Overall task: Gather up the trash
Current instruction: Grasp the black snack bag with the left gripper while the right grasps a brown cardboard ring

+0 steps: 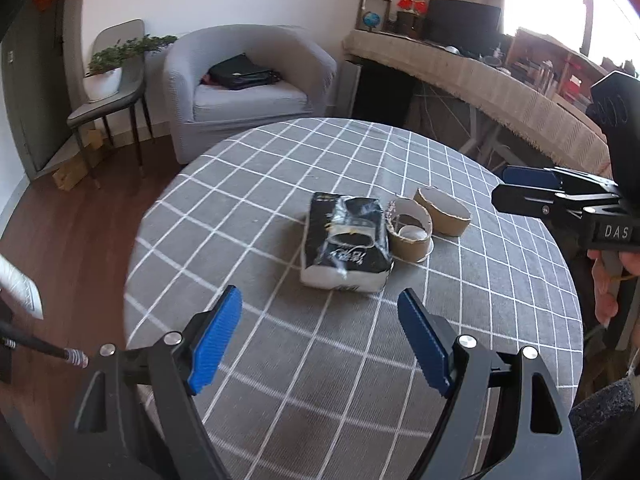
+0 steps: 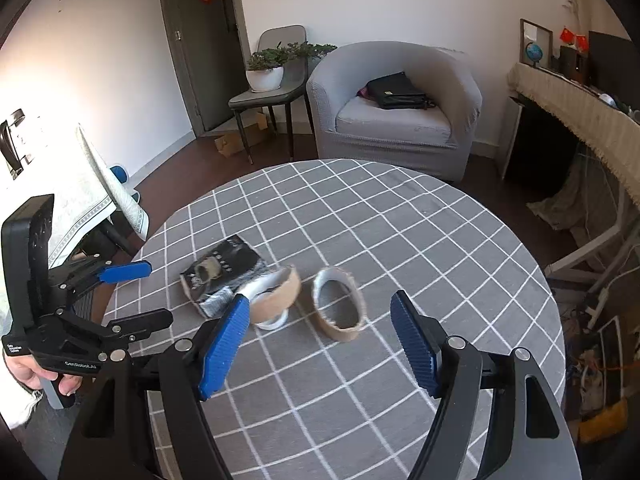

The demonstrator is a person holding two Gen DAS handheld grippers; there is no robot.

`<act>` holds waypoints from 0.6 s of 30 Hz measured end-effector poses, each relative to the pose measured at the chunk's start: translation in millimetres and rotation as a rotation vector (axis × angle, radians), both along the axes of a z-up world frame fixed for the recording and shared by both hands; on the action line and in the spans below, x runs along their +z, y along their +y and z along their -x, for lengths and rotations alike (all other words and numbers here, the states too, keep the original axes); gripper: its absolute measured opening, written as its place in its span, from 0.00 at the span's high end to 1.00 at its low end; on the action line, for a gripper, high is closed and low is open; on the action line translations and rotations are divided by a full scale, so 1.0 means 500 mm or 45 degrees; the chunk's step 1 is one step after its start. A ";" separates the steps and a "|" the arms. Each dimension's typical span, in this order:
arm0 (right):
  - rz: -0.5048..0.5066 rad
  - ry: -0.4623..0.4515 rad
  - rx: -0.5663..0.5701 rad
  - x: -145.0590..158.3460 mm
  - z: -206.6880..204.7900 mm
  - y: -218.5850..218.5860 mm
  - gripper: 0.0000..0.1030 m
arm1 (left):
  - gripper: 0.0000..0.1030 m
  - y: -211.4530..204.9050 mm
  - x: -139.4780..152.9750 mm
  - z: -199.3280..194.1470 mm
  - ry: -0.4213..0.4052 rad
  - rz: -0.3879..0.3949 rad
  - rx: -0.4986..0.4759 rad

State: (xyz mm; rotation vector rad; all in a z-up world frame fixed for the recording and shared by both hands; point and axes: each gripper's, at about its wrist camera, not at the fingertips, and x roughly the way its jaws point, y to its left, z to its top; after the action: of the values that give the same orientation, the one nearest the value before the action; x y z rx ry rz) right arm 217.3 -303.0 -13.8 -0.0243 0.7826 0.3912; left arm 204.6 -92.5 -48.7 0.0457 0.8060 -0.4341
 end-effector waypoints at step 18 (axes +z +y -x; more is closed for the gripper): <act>-0.032 0.090 -0.014 -0.052 -0.025 -0.037 0.28 | 0.30 -0.058 -0.031 -0.082 0.089 0.024 -0.100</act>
State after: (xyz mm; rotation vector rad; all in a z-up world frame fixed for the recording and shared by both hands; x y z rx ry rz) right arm 229.8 -321.2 -39.8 0.0173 0.8474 0.3931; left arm 245.6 -121.4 -64.4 0.0453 0.8712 -0.5198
